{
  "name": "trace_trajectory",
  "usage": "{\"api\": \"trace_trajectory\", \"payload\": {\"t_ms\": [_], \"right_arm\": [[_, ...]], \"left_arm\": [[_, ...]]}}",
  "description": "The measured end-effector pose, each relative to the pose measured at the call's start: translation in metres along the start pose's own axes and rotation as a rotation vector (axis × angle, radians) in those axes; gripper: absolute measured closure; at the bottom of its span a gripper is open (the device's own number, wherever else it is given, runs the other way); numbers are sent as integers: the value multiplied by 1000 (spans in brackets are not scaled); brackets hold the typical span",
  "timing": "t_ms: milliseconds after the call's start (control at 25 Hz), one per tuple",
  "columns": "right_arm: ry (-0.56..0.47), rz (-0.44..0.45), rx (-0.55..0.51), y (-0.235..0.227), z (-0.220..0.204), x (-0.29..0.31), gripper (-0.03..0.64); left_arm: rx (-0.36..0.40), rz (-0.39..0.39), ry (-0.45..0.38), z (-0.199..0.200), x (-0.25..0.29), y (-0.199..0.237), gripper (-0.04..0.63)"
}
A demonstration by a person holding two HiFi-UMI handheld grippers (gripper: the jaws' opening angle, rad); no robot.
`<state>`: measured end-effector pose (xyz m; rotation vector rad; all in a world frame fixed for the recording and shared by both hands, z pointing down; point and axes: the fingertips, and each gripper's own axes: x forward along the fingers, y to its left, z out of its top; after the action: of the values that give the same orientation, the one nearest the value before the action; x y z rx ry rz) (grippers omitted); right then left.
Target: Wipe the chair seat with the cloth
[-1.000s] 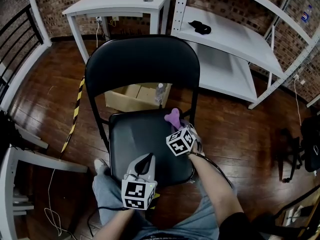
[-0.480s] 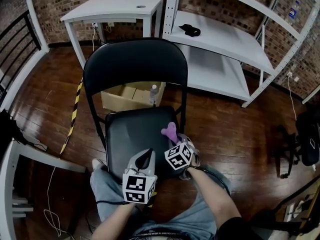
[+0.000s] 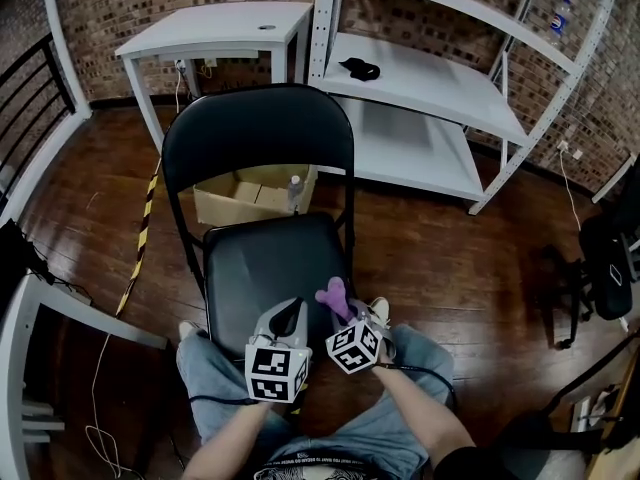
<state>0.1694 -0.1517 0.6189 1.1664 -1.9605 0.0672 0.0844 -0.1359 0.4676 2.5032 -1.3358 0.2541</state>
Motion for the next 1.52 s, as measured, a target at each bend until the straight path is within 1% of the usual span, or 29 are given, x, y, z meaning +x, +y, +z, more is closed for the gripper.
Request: {"api": "trace_trajectory", "payload": {"t_ms": [160,320,480,600,720,840,1000,1320,1520], "right_arm": [[-4,1,23,14,-12,-19,571],[4,0,15,24,-22,-26,571],[2,-1,17,22,-22,-28,571],[-19,-4,29,21,-14,-33,571],[-76,-4,65,21,5,-43,571],[-154,-6,102,19,32,-60,571],[-261,-12,118,19,72,-89,571],[-456,45,277,23,131,-144,571],[-559,67,334,27,156,-179,571]], "left_arm": [[3,-6,-5,1,-5,-7,591],[10,-12,-6,1,-9,-12,591],[18,-11,-6,0,-13,-15,591],[20,-7,-11,1,-17,-15,591],[17,-3,-20,3,-20,-13,591],[10,9,-29,5,-25,-11,591],[8,25,-38,7,-36,-8,591],[11,42,-78,20,-58,-8,591],[13,40,-131,35,-81,-15,591]]}}
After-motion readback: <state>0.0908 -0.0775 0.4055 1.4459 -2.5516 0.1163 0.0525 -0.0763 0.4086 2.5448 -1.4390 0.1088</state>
